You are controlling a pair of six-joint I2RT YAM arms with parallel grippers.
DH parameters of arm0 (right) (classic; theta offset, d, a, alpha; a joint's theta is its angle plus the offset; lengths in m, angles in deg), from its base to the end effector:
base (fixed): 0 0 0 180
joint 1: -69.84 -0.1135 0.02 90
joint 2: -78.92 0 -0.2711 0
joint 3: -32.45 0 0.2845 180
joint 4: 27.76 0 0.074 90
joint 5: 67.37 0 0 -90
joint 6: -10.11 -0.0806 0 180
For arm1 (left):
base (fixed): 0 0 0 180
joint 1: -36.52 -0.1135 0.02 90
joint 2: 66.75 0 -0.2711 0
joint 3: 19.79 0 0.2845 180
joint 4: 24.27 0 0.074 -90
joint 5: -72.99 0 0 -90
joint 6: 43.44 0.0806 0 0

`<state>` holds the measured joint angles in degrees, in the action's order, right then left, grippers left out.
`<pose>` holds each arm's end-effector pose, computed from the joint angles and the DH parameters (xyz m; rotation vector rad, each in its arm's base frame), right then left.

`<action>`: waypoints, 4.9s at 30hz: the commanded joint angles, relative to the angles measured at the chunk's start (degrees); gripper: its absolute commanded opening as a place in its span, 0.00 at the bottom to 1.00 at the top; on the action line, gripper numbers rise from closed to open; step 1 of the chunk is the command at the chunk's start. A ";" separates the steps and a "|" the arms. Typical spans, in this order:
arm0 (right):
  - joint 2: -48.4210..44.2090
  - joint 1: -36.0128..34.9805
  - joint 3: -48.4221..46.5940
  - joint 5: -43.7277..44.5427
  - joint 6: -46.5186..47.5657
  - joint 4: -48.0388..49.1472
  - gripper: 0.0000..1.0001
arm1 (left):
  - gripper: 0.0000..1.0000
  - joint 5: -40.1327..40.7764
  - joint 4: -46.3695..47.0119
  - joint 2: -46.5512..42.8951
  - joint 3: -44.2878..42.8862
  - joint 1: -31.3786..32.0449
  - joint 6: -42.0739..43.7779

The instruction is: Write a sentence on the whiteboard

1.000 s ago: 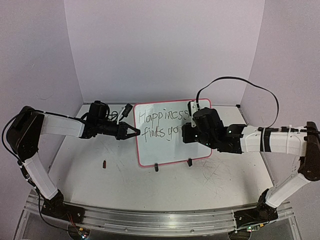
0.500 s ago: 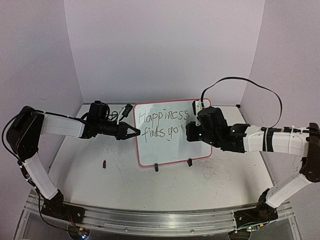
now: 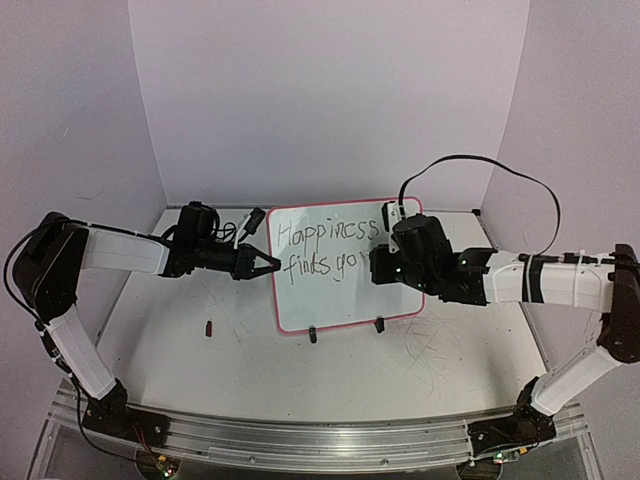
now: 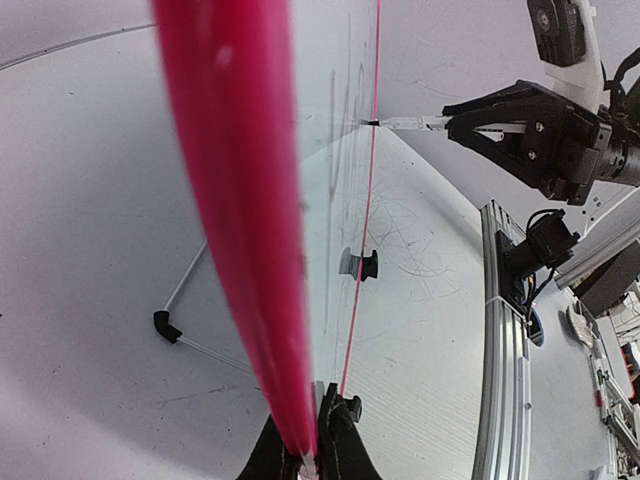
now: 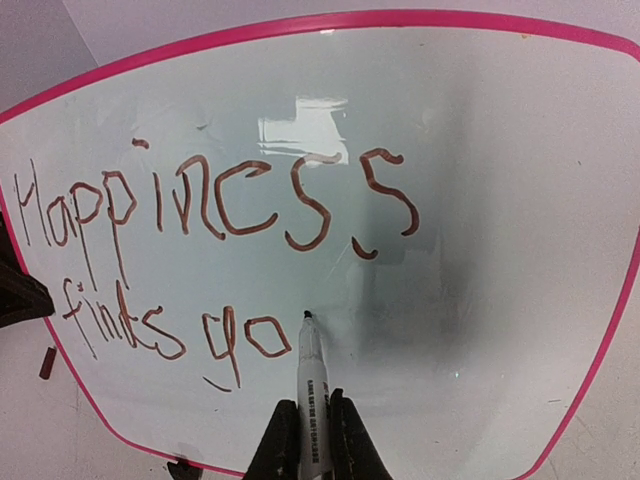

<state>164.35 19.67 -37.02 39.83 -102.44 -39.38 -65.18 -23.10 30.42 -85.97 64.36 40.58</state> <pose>0.2782 0.2963 0.2356 -0.3078 2.0411 0.4880 0.3332 -0.2439 0.1725 0.9148 1.9222 -1.2287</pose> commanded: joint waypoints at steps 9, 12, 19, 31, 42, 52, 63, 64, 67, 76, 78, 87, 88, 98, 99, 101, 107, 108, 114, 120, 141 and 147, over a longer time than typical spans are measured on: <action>1.15 -0.19 -1.25 0.29 0.02 2.15 0.00 | 0.00 8.83 -4.36 1.80 -0.16 0.56 3.78; 0.52 -0.49 -0.32 0.06 -0.42 1.75 0.00 | 0.00 8.87 -4.37 1.72 -0.01 0.55 3.78; -0.30 -1.89 0.92 0.44 -1.45 0.46 0.00 | 0.00 8.72 -4.36 2.00 -0.24 0.55 3.82; -0.96 -2.17 1.85 3.18 -2.58 -0.56 0.00 | 0.00 8.70 -4.35 1.92 -0.22 0.55 3.70; -1.92 -2.10 -0.98 3.50 -0.80 0.57 0.00 | 0.00 8.59 -4.37 1.70 -0.31 0.57 3.67; -0.66 -1.08 -2.40 4.18 0.18 0.94 0.00 | 0.00 8.73 -4.33 1.59 -0.14 0.55 3.84; 1.78 -0.97 -2.44 3.79 0.56 1.01 0.00 | 0.00 8.66 -4.38 1.65 -0.31 0.55 3.85; 1.90 -0.95 -2.46 3.76 0.57 1.02 0.00 | 0.00 8.67 -4.38 1.66 -0.28 0.55 3.86; 2.19 -0.97 -2.38 3.75 0.66 1.01 0.00 | 0.00 8.70 -4.35 1.76 -0.36 0.55 3.87; 0.99 -1.12 -0.15 3.02 -0.62 0.25 0.00 | 0.00 8.68 -4.37 1.83 -0.37 0.55 3.87; 0.82 -1.19 0.52 2.74 -1.02 0.03 0.00 | 0.00 8.65 -4.37 1.85 -0.40 0.55 3.88; 0.29 -1.86 2.18 2.48 -2.55 -0.56 0.00 | 0.00 8.61 -4.36 1.89 -0.26 0.56 3.88; 0.34 -1.86 2.27 2.60 -2.67 -0.56 0.00 | 0.00 8.63 -4.38 1.90 -0.30 0.59 3.88; -0.41 -1.77 1.34 6.08 -1.81 -2.67 0.00 | 0.00 8.52 -4.37 1.89 -0.07 0.56 3.88; -0.40 -1.75 1.12 6.05 -1.64 -2.74 0.00 | 0.00 8.52 -4.38 1.89 -0.02 0.57 3.91; -0.31 -1.76 0.80 5.99 -1.45 -3.03 0.00 | 0.00 8.60 -4.38 1.85 -0.01 0.56 3.89; -0.80 -0.68 0.53 7.00 -0.76 -3.45 0.00 | 0.00 8.58 -4.38 1.64 0.06 0.55 3.92; -0.86 -0.41 0.28 7.13 -0.56 -3.44 0.00 | 0.00 8.56 -4.38 1.67 0.05 0.55 3.90; -0.45 0.81 -1.72 7.20 0.98 -2.30 0.00 | 0.00 8.41 -4.38 1.83 -0.18 0.55 3.89; 0.47 1.43 -3.23 6.37 1.81 -1.12 0.00 | 0.00 8.44 -4.39 1.77 -0.02 0.57 3.97; -1.91 0.73 1.41 3.14 -1.18 -2.59 0.00 | 0.00 8.61 -4.38 2.32 -0.12 0.59 4.22; -1.30 0.21 2.06 2.52 -1.93 -2.71 0.00 | 0.00 8.61 -4.39 2.42 -0.03 0.55 4.19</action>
<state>163.76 20.11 -35.80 42.63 -103.10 -42.20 -64.78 -23.43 30.46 -85.97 64.51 40.60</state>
